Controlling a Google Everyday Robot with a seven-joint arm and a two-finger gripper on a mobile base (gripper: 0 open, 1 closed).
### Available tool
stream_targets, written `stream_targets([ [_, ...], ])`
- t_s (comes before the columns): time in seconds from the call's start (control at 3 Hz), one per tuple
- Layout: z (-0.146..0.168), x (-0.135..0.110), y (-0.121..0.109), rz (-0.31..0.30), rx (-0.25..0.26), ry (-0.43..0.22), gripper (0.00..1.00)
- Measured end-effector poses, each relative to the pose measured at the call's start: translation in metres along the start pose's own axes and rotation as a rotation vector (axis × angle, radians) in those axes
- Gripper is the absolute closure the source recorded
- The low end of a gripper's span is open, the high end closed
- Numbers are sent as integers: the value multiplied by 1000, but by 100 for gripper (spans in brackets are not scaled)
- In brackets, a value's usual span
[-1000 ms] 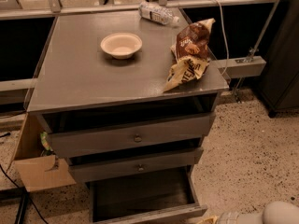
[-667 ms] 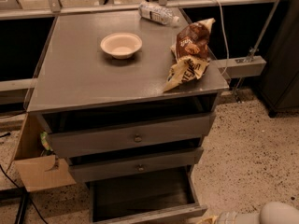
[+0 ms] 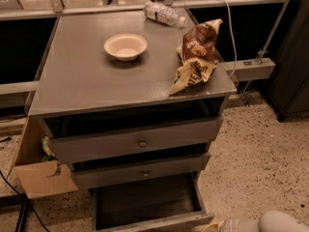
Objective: Close bottom drawer
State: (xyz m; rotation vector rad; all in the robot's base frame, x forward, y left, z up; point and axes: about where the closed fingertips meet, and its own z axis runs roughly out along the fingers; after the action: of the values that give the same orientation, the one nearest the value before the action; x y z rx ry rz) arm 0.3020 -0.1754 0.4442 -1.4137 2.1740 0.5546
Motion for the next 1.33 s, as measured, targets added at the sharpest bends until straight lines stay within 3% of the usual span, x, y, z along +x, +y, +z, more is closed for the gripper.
stream_targets([
  [0.67,75,73,-21,0,-60,28,100],
  [1.33,83,78,-17,-21,-65,30,100],
])
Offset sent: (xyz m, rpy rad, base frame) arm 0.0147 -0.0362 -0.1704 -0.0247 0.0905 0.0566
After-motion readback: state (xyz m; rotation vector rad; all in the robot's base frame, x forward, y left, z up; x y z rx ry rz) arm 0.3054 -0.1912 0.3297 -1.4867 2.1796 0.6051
